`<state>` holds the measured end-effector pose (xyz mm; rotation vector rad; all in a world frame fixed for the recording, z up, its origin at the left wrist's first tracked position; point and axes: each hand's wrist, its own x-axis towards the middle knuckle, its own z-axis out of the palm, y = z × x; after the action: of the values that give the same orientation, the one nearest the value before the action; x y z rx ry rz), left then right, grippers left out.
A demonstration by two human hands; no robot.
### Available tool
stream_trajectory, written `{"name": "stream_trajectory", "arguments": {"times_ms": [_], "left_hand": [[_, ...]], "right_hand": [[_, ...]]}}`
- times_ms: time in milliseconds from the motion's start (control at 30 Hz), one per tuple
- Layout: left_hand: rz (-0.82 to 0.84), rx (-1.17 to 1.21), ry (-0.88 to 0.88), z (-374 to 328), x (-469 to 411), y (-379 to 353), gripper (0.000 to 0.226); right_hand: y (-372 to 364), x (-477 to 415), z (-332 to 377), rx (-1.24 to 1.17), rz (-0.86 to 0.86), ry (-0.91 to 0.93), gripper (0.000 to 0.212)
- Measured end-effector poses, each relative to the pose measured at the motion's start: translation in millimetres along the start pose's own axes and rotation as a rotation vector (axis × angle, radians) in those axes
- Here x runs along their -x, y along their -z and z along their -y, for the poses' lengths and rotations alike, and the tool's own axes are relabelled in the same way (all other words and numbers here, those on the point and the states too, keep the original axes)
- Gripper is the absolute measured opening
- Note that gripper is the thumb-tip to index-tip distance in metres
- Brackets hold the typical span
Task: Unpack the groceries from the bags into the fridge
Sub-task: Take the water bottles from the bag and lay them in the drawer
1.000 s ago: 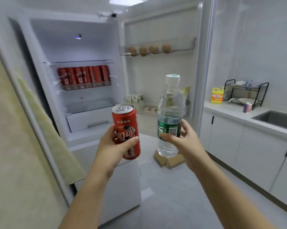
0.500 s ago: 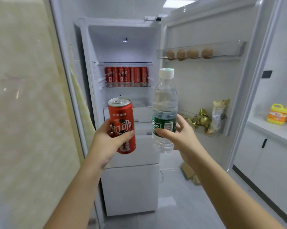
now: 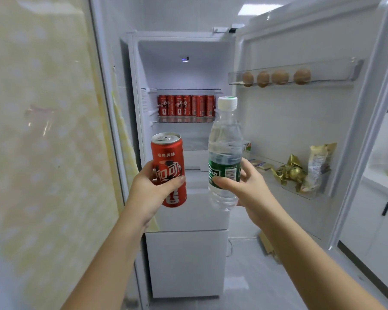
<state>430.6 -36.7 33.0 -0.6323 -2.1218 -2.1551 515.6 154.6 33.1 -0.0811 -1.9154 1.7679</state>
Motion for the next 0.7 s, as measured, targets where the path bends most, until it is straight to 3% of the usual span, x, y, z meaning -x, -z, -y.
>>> {"name": "stream_trajectory", "arguments": {"times_ms": [367,700], "left_hand": [[-0.012,-0.003,0.014,12,-49,4,0.049],[0.022,0.039,-0.023,54,-190,13,0.042]], "right_hand": [[-11,-55,-23,-0.023,0.004,-0.027,0.049],[-45,-192,-70,0.038,-0.076,-0.003,0.047]]}}
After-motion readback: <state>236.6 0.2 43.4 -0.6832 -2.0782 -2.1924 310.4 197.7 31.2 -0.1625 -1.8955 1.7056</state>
